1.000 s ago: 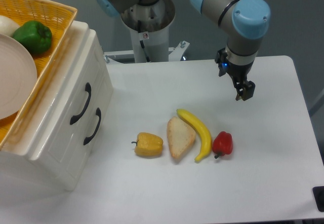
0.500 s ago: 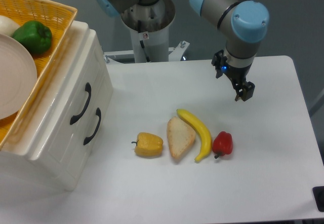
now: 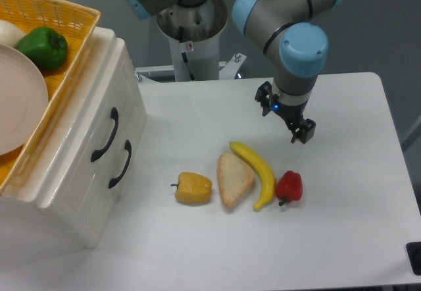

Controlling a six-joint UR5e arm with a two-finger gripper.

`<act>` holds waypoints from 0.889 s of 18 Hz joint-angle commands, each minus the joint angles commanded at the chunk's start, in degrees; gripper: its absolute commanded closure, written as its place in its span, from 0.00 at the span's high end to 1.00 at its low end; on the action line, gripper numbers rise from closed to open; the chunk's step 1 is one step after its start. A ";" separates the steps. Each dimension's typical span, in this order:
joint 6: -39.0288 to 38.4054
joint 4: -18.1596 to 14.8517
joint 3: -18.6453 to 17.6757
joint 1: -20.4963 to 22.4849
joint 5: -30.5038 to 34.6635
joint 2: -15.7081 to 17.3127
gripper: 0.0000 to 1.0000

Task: Slide the top white drawer open
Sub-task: 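Move the gripper toward the upper drawer handle of the white cabinet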

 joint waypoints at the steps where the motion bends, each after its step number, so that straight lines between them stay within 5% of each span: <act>1: -0.79 -0.18 0.00 -0.53 0.09 0.00 1.00; 5: -14.56 -0.26 1.22 -4.65 -0.52 -1.57 1.00; 16: -30.04 -0.79 2.20 -10.72 -5.35 -1.85 1.00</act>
